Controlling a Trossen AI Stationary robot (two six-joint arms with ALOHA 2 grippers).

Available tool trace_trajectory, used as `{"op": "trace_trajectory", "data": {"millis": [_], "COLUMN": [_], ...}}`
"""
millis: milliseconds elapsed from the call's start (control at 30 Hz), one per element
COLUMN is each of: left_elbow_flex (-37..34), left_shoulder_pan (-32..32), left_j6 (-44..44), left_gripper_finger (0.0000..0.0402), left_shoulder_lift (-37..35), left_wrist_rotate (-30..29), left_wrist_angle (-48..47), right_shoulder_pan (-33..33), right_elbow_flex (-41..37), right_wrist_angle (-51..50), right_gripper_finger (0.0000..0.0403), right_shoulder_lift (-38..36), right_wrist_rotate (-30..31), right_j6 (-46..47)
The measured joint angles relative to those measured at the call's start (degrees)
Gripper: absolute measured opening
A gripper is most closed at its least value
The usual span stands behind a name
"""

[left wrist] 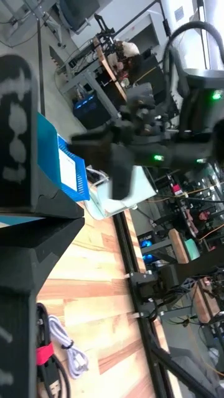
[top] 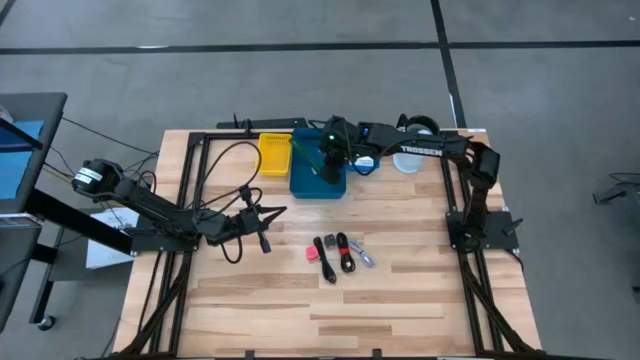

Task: Pick and place items into bin
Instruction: Put the white charger cable into the dark blue bin

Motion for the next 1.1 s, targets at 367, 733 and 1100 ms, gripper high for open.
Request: {"op": "trace_trajectory", "data": {"millis": [367, 733, 1100], "left_elbow_flex": [0.0, 0.0, 0.0], "left_shoulder_pan": [0.0, 0.0, 0.0], "left_j6": [0.2, 0.2, 0.1], "left_gripper_finger": [0.0000, 0.0000, 0.0000], "left_shoulder_lift": [0.0, 0.0, 0.0], "left_wrist_rotate": [-0.1, -0.1, -0.1], "left_wrist_angle": [-0.6, -0.5, -0.5], "right_shoulder_pan": [10.0, 21.7, 25.9], "right_elbow_flex": [0.0, -7.9, -17.0], "right_wrist_angle": [-34.7, -29.1, -18.3], "right_gripper_finger": [0.0109, 0.0109, 0.0109], "right_shoulder_lift": [-5.8, -5.7, -5.7], "right_wrist_rotate": [-0.4, -6.1, -15.2], "right_j6": [6.3, 10.6, 24.4]}}
